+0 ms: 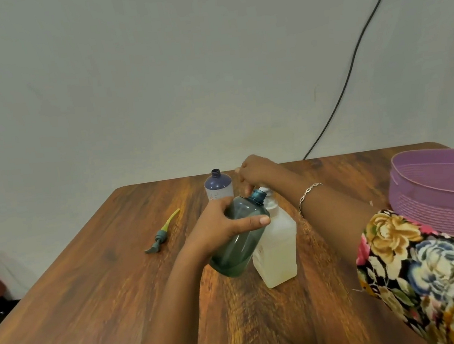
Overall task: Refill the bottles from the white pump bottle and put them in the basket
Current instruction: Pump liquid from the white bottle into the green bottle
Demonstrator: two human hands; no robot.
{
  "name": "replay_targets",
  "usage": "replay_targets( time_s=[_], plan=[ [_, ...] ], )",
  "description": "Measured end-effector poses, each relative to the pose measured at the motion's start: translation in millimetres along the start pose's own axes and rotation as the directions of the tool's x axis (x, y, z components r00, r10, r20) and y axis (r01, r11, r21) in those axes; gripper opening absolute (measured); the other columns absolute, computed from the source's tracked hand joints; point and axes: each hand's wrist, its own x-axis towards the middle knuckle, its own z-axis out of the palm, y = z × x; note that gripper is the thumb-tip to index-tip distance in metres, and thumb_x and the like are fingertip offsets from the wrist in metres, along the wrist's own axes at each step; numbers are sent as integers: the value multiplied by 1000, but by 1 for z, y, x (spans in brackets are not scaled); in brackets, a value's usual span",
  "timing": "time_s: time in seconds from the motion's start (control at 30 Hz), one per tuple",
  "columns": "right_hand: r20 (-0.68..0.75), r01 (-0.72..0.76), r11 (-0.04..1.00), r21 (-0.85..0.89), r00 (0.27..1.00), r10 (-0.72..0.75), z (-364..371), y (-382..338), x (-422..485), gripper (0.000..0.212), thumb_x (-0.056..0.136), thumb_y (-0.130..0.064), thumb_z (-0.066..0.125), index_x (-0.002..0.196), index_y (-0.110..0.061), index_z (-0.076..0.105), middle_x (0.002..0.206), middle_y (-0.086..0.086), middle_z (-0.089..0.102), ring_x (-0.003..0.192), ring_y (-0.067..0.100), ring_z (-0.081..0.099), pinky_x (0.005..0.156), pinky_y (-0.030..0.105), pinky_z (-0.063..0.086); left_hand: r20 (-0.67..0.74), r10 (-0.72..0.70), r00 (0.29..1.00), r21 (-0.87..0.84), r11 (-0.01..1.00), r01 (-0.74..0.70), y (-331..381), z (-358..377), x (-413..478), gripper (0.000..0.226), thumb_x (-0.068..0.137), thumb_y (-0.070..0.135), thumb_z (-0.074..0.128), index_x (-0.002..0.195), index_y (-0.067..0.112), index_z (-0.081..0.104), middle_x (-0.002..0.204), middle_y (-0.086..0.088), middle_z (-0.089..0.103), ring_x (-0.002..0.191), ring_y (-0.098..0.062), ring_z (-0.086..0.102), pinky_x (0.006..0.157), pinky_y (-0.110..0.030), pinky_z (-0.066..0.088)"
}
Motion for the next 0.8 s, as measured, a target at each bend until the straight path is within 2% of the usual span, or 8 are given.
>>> replay_targets(
  time_s=[0.07,0.17,0.33,0.4,0.47,0.63,0.7,0.8],
  plan=[
    [-42,8,993,-119,999,-13,4,5,2,21,93,-15,47,109,-7,58,104,11,67,97,27,62,62,28,40,8,-4,1000,-3,1000,4,-2,0,1,84,41,67,67,106,14,60,99,-7,67,90,-23,65,84,-38,54],
    [-107,34,968,-248,992,-62,9,6,3,23,98,-22,42,111,-10,57,107,8,63,92,25,57,66,29,38,25,-5,1000,-5,1000,5,-7,0,4,80,43,67,69,102,13,61,95,-7,68,85,-21,65,81,-36,54],
    [-113,53,985,-167,991,-73,10,6,8,20,96,-18,43,104,-8,58,102,8,66,92,24,62,68,29,45,14,0,1000,-14,1000,1,-6,1,4,71,47,61,80,100,17,60,93,0,67,84,-15,65,77,-30,54],
    [-103,59,996,-74,992,-67,4,5,8,20,94,-13,45,104,-7,61,97,10,69,90,25,65,79,34,52,3,3,1000,-31,1000,-2,-3,0,3,65,50,59,80,98,21,60,92,2,67,83,-13,65,75,-27,54],
    [-78,50,998,-35,996,-53,-1,4,7,21,93,-12,47,107,-6,61,96,12,69,91,26,66,82,34,51,-12,11,1000,-15,1000,-11,-2,0,3,68,47,62,76,99,22,60,94,1,68,85,-15,65,77,-29,55],
    [-105,33,985,-169,993,-51,3,8,5,22,93,-11,45,108,-8,60,103,9,65,92,25,61,70,29,43,-29,30,999,-38,999,-31,-2,2,2,54,55,55,73,96,22,61,88,4,68,80,-11,65,69,-22,52],
    [-120,41,965,-259,990,-74,7,9,3,22,93,-10,44,109,-11,59,103,7,63,85,24,56,68,30,41,-25,29,999,-27,999,-30,-7,4,3,64,51,61,78,96,19,62,88,2,68,79,-13,65,70,-25,53],
    [-116,47,955,-294,990,-85,11,12,5,21,92,-10,47,109,-11,59,103,6,64,83,22,56,67,30,43,-16,25,1000,-20,999,-25,-12,7,5,75,43,68,67,100,19,61,91,1,68,82,-15,65,72,-25,54]
  ],
)
